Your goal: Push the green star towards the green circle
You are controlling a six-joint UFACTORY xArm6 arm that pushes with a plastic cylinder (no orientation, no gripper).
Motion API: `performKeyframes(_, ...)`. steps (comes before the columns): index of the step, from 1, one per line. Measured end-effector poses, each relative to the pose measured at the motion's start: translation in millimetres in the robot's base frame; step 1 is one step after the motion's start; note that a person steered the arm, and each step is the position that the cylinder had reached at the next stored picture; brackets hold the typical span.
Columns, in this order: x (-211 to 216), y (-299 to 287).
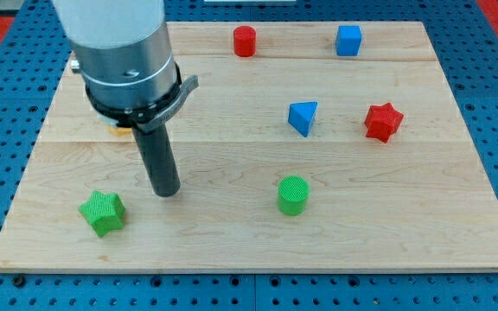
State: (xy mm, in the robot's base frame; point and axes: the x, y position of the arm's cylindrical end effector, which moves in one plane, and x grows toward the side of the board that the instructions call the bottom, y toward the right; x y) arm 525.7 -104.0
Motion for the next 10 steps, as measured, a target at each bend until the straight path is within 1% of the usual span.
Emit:
performKeyframes(2, 54, 55)
performKeyframes(3, 69, 102)
performKeyframes(4, 71, 140)
performKeyframes(6, 66, 183)
performKeyframes(7, 56, 200)
performKeyframes(10, 72, -84)
